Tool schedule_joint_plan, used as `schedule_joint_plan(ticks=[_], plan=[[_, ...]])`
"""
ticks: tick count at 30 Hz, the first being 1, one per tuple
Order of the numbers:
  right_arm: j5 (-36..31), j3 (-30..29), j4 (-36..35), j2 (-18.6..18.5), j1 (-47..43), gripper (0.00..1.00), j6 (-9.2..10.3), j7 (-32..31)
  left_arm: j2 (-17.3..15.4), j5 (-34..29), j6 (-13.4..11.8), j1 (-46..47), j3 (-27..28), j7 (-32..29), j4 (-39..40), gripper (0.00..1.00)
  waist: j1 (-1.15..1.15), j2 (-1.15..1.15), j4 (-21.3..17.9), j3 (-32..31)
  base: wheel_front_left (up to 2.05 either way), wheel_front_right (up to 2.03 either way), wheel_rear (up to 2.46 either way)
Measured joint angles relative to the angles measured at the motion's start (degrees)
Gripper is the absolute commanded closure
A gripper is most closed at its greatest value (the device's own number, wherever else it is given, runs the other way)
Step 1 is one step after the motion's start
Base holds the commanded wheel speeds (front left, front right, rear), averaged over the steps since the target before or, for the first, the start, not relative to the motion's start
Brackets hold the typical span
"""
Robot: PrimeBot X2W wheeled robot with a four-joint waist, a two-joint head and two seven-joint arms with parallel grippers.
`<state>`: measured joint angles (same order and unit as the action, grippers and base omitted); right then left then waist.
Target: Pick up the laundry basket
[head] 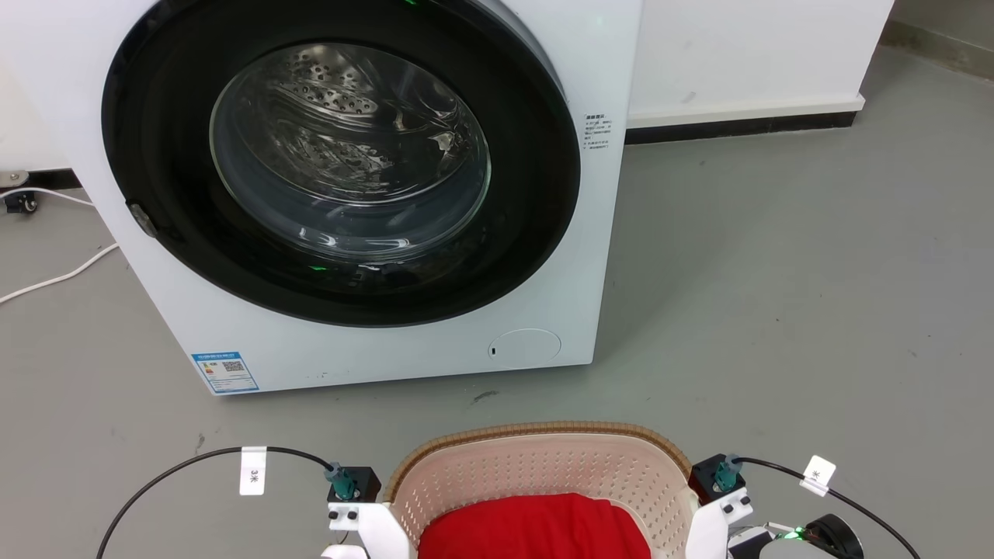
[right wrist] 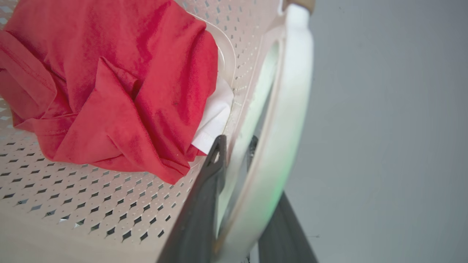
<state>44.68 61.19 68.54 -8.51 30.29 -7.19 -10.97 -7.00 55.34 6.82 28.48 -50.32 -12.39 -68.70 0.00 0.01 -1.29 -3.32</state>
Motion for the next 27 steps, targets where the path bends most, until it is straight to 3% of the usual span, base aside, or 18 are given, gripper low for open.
schedule_joint_plan(ticks=[27], plan=[[7.0,7.2,1.5,-0.2,1.2,1.0,0.04,1.9,0.0,4.3,0.0,0.6,-4.5,1.1,-0.8,1.0,0.0,0.0,-0.6,0.1,0.0,0.0,0.0]])
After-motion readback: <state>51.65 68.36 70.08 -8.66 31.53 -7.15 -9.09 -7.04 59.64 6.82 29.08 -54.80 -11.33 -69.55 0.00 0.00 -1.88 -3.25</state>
